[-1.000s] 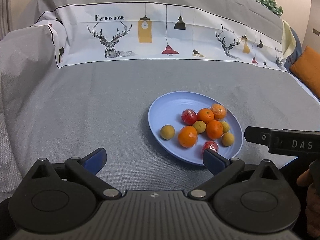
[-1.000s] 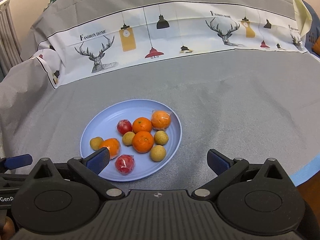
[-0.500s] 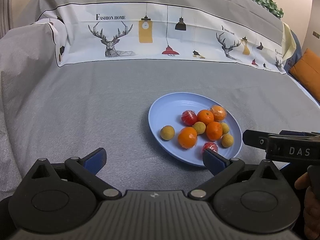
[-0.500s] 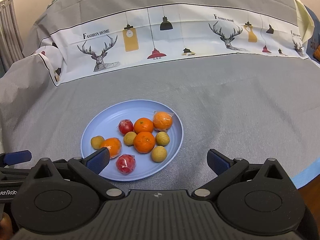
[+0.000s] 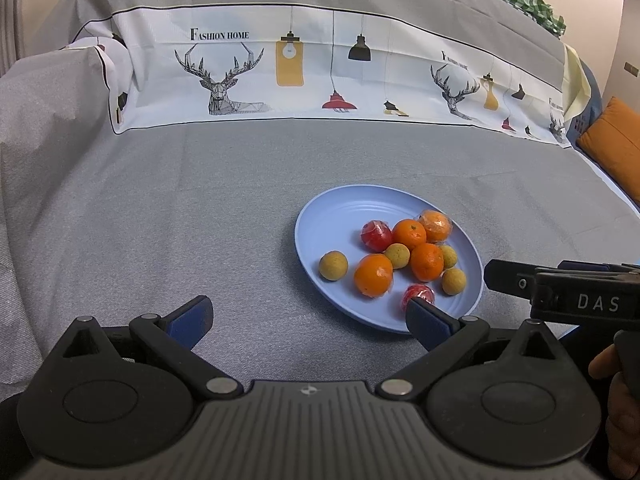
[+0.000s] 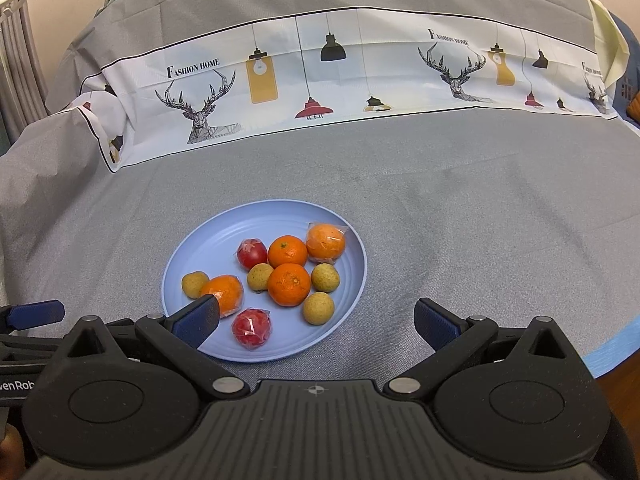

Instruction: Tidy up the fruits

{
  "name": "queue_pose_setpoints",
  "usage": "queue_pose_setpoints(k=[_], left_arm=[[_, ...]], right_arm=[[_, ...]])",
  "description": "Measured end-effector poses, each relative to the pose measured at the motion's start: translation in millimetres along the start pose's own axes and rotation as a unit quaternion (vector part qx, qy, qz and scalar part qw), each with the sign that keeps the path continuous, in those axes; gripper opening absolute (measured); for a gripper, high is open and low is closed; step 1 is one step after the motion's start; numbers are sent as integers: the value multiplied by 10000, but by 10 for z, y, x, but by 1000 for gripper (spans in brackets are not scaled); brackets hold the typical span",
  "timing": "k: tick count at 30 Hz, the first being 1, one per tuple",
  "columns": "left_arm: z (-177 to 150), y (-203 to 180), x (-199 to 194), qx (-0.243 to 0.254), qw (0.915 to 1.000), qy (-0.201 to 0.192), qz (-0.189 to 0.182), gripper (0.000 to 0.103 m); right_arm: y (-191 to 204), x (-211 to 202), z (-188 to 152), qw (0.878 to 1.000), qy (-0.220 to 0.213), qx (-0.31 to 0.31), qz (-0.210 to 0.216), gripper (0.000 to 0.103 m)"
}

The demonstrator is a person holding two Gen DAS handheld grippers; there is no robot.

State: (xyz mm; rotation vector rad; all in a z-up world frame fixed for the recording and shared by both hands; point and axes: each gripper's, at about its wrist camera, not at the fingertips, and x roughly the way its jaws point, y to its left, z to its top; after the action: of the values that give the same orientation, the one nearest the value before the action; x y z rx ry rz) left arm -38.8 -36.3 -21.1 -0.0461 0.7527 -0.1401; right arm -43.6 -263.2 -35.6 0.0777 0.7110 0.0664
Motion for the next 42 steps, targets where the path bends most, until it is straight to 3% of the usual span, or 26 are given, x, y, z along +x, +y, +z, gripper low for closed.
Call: queue_pose_setpoints(k=[30, 42], left_arm=[[6, -17, 11, -10, 10000, -40, -52, 102], [15, -56, 51, 100, 9995, -181, -246, 102]], right_arm=[[-5, -13, 12, 10000, -45, 21, 3, 102], [-42, -56, 44, 9997, -181, 147, -6, 102]])
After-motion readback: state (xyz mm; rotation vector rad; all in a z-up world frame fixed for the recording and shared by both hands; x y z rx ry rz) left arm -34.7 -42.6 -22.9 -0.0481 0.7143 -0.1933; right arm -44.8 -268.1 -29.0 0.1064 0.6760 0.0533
